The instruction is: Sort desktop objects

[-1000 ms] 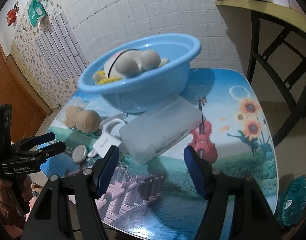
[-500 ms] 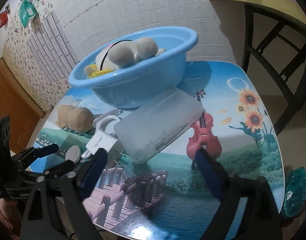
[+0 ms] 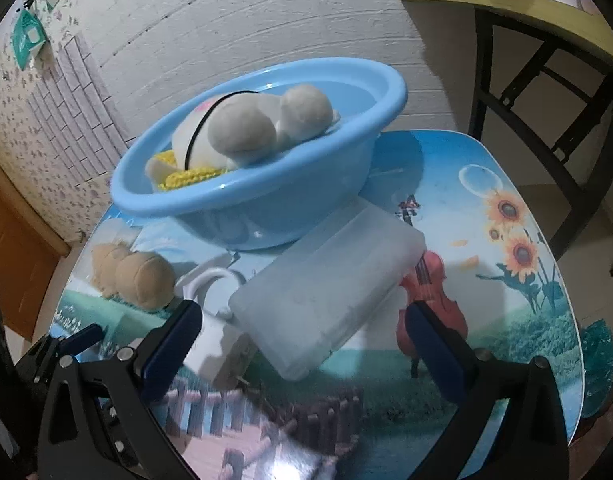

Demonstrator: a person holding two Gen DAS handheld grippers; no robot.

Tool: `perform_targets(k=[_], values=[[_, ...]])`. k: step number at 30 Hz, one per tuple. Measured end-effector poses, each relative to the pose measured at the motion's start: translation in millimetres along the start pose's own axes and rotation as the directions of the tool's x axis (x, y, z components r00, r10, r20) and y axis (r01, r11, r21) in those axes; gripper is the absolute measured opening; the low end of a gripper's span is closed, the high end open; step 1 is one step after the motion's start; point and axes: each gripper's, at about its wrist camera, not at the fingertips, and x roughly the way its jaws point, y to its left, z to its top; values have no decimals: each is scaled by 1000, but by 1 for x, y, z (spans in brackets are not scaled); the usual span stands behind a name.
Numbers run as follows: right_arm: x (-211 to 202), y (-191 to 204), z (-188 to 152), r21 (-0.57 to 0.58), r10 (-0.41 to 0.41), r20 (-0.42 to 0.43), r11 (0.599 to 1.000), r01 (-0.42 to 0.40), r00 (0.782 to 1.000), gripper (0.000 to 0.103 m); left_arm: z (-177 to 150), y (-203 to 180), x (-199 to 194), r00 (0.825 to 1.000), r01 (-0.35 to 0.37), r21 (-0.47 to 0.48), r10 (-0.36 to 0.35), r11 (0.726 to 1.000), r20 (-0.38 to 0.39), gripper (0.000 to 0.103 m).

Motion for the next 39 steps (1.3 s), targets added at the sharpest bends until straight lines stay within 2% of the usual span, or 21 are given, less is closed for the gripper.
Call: perform_targets(k=[3, 9, 11, 23, 29, 32, 34, 36, 39], values=[[5, 4, 3, 18, 0, 1, 1000, 0, 1000, 103, 0, 1, 2, 1000, -6, -5, 6, 1000, 3, 103], [24, 11, 2, 4, -53, -51, 999, 53, 997, 103, -1, 2, 3, 1000, -5, -4, 5, 1000, 14, 103], [26, 5, 0, 31, -44, -45, 998, 46, 998, 103, -1, 3, 3, 1000, -5, -5, 5, 1000, 16, 103], [16, -22, -7, 28, -61, -43, 998, 63, 997, 103, 0, 8, 4, 1000, -16, -20, 17, 1000, 22, 103], [8, -28, -14, -25, -73, -47, 997, 72, 996, 103, 0, 9, 3, 1000, -16, -30, 17, 999, 18, 103], [5, -31, -18, -40, -73, -45, 997, 72, 996, 103, 0, 10, 1, 1000, -18, -33, 19, 999, 25, 96], [3, -32, -20, -49, -76, -45, 996, 73, 996, 103, 0, 11, -1, 999, -15, -31, 16, 999, 35, 83], [0, -34, -22, -51, -74, -44, 996, 72, 996, 103, 0, 10, -2, 999, -12, -28, 13, 1000, 38, 76], [0, -41, -22, -46, -71, -42, 997, 69, 997, 103, 0, 8, -2, 999, -11, -22, 12, 1000, 40, 72]])
